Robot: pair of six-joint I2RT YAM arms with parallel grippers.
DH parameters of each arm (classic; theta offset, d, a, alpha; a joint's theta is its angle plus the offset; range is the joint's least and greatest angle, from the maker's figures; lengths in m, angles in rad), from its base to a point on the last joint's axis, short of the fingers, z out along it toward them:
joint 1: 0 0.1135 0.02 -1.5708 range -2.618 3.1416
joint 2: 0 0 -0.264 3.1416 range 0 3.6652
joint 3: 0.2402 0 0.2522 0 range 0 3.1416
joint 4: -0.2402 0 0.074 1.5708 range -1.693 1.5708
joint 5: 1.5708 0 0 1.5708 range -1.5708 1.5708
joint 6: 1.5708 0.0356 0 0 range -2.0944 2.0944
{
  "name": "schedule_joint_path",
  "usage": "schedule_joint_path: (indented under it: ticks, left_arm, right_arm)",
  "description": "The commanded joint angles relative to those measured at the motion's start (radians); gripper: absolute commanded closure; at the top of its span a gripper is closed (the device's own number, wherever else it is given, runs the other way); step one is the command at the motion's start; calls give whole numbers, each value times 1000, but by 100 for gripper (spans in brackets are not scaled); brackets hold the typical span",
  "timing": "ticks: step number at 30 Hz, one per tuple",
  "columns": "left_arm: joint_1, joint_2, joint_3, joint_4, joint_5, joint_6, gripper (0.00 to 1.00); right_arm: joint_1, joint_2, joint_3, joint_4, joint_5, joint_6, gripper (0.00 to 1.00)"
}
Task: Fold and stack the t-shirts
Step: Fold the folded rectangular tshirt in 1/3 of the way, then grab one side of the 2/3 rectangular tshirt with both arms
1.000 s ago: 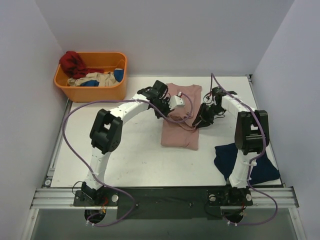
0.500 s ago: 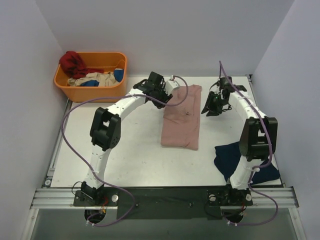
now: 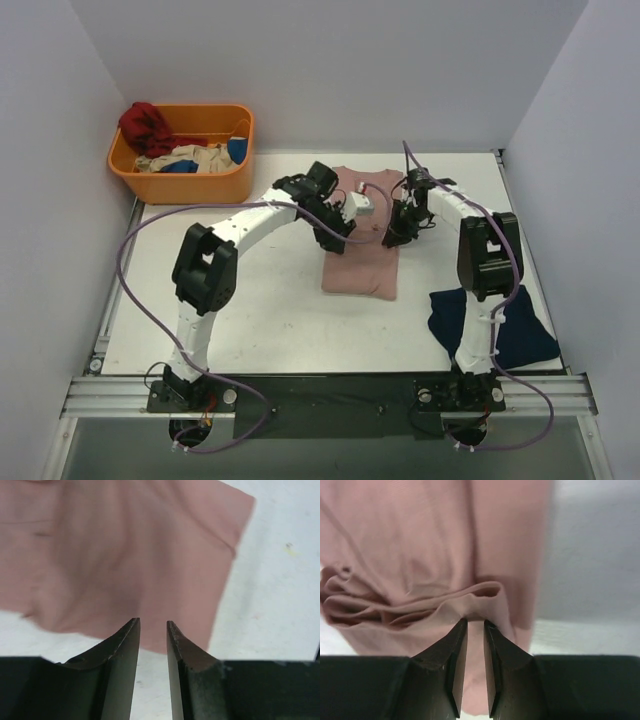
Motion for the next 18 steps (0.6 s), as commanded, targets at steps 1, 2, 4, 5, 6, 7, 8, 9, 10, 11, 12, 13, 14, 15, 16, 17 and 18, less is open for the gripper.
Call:
schedule_joint_path:
  ticks: [1, 2, 4, 5, 6, 7, 8, 9, 10, 11, 12, 13, 14, 15, 16, 17, 18]
  left_arm:
    - [-49, -56, -69, -142, 87, 136, 59]
    - [-68, -60, -81, -157, 59, 173, 55]
    - [-101, -75, -144, -145, -6, 223, 45]
    - [-124, -92, -171, -115, -71, 243, 31]
    - [-136, -116, -229, -87, -115, 281, 29]
    - [-156, -127, -256, -41, -176, 300, 28]
    - [-168, -154, -309, -13, -204, 337, 27]
    - [-185, -168, -329, 31, -234, 351, 25]
    - [-191, -185, -361, 50, -248, 374, 25]
    - [-204, -190, -372, 76, -264, 377, 24]
    - [-210, -191, -379, 80, -267, 374, 24]
    - [-211, -190, -382, 96, -267, 360, 24]
    - [-214, -190, -389, 105, -265, 357, 24]
    - [-219, -190, -395, 117, -264, 359, 24]
    - [-220, -190, -408, 131, -270, 354, 24]
    - [-228, -190, -417, 143, -275, 351, 25]
    - [-230, -190, -440, 154, -285, 346, 25]
  right_arm:
    - [-38, 8, 41, -41, 64, 47, 83]
    - [-46, 0, 36, -41, 64, 43, 81]
    - [-53, -31, 26, -51, 59, 33, 80]
    - [-55, -72, 7, -58, 62, 21, 80]
    - [-53, -94, -23, -63, 67, 14, 78]
    - [-52, -151, -45, -63, 71, 11, 76]
    - [-53, -178, -98, -61, 70, 14, 72]
    - [-50, -237, -131, -61, 64, 16, 70]
    - [-47, -264, -187, -61, 55, 17, 64]
    - [-38, -313, -226, -60, 47, 22, 62]
    - [-32, -337, -297, -58, 29, 25, 59]
    - [-26, -374, -328, -51, 16, 42, 57]
    - [-21, -388, -402, -45, -1, 53, 56]
    - [-20, -417, -431, -26, -10, 72, 55]
    - [-20, -442, -498, 0, -18, 82, 55]
    - [-20, -456, -526, 18, -22, 97, 55]
    - [-20, -466, -580, 47, -28, 102, 55]
